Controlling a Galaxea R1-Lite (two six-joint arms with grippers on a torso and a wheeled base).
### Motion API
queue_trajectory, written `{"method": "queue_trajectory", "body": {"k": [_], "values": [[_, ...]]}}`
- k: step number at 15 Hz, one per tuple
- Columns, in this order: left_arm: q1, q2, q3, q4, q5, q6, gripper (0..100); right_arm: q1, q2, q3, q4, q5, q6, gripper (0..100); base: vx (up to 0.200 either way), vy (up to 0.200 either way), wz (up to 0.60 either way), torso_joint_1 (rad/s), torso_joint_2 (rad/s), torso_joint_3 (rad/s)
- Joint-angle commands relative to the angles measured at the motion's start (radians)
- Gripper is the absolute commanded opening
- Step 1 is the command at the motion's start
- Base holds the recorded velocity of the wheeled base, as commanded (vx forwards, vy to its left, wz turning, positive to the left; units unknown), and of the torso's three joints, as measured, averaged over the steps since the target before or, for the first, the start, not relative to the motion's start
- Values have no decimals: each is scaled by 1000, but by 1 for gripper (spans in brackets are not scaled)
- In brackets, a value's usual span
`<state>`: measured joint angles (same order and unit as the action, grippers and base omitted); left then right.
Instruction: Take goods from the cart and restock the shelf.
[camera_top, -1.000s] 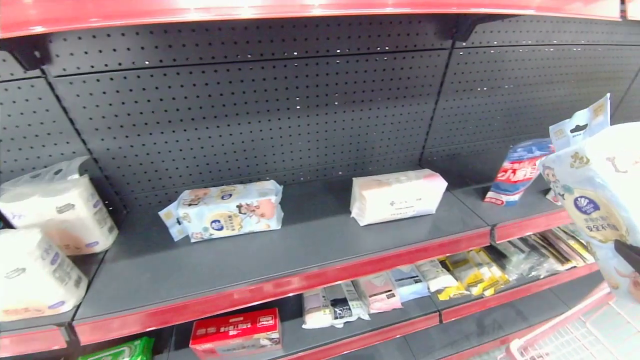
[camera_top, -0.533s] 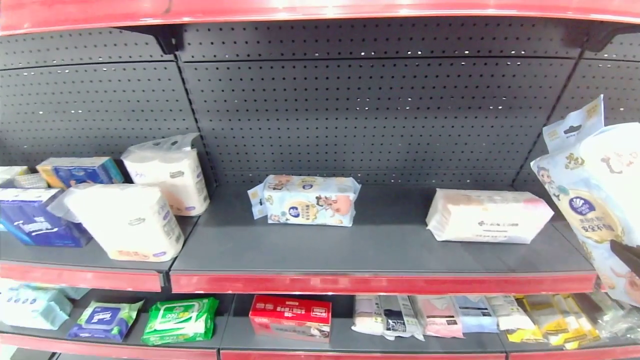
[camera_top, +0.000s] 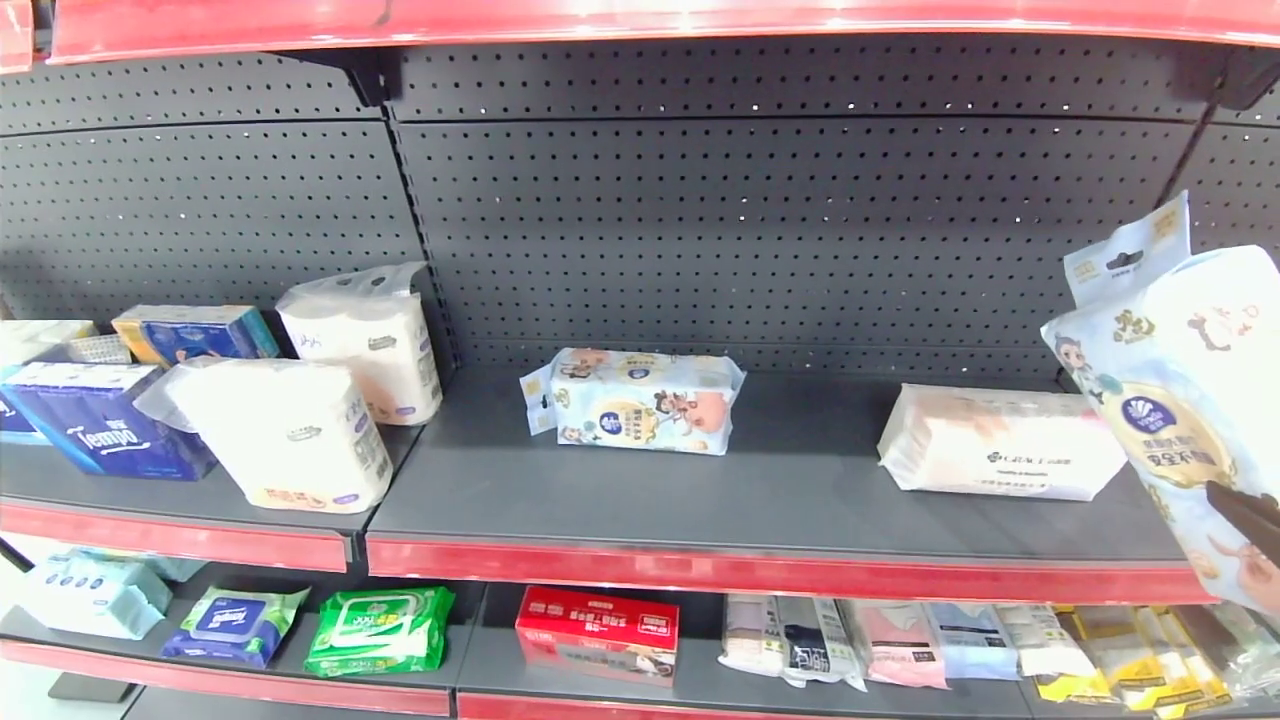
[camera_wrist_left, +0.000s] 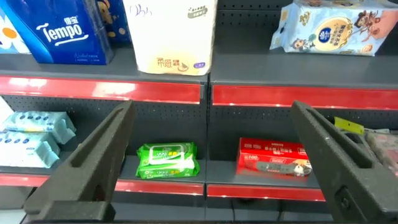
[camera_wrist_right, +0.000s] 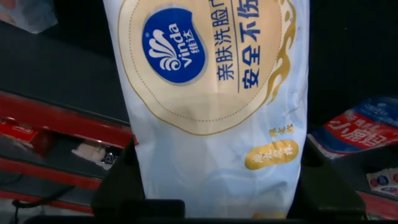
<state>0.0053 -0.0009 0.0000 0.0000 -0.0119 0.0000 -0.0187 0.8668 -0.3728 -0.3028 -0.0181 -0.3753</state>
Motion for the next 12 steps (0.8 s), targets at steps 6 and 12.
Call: {"method": "queue_trajectory", "body": {"k": [6, 12], "values": [[1, 1, 0, 0, 0, 2, 100, -6, -71, -9, 1, 69, 6, 0, 0, 0, 0, 0, 0, 0], [-2, 7, 0, 0, -11, 0, 100, -61, -121, 74, 2, 1, -36, 0, 0, 0, 0, 0, 0, 0]]}}
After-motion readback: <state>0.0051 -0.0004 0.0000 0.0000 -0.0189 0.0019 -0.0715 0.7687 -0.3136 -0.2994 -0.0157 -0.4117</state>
